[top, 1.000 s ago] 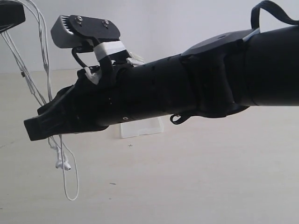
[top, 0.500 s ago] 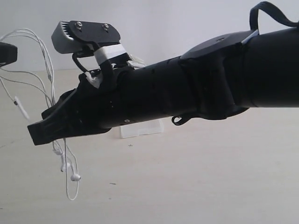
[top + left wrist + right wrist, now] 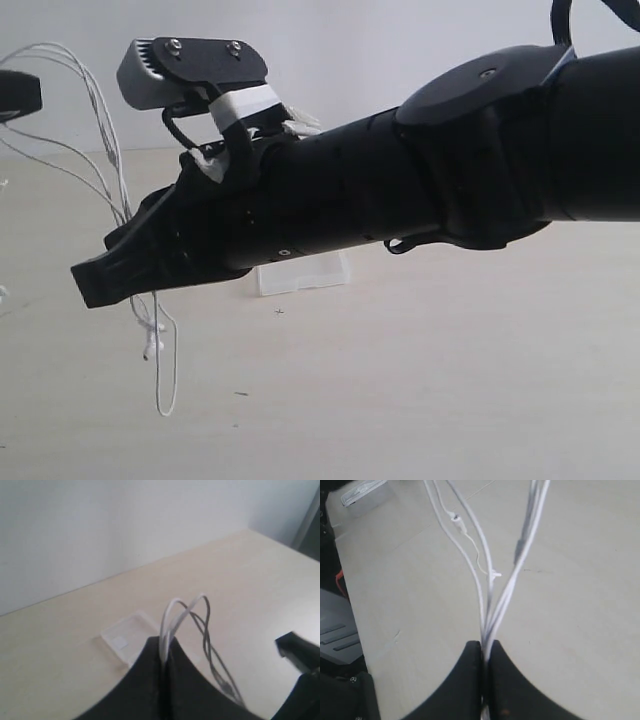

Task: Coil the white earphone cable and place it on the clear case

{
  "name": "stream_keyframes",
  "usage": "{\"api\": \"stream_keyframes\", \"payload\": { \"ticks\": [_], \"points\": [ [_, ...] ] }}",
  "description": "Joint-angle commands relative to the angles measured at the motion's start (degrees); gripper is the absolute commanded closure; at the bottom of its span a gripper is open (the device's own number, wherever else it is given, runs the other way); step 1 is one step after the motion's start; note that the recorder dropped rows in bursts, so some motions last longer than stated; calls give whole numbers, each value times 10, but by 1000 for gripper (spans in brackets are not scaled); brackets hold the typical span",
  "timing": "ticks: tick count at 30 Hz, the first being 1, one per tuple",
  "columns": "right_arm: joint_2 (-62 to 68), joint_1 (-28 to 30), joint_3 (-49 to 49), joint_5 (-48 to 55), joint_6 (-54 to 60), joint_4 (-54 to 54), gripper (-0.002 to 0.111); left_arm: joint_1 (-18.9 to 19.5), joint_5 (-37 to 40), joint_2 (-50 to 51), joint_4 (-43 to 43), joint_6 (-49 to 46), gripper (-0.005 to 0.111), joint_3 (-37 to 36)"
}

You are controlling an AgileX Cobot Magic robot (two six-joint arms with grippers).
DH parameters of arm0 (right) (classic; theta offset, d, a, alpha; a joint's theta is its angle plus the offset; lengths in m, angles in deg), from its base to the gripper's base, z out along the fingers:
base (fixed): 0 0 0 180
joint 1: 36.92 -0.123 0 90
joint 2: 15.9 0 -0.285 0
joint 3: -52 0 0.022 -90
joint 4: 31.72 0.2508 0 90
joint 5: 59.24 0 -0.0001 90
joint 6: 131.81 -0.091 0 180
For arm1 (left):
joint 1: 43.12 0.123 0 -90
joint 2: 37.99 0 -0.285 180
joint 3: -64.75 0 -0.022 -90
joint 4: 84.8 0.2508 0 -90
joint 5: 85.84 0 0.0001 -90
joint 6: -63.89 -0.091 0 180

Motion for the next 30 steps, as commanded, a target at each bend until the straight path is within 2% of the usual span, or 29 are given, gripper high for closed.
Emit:
{"api": "stream_keyframes", "payload": {
  "ticks": [1, 11, 20, 30],
  "points": [
    [-4, -1, 1, 2, 8, -5, 108, 1, 29, -5, -62, -20, 107, 26],
    [-4, -1, 1, 2, 33, 3, 108, 0, 70, -3, -115, -22, 107, 36],
    [-4, -1, 1, 4, 66, 44, 83, 0, 89, -3, -135, -33, 107, 36],
    [-4, -1, 1, 4, 77, 65, 80, 0, 94, -3, -137, -33, 107, 36]
  ]
}}
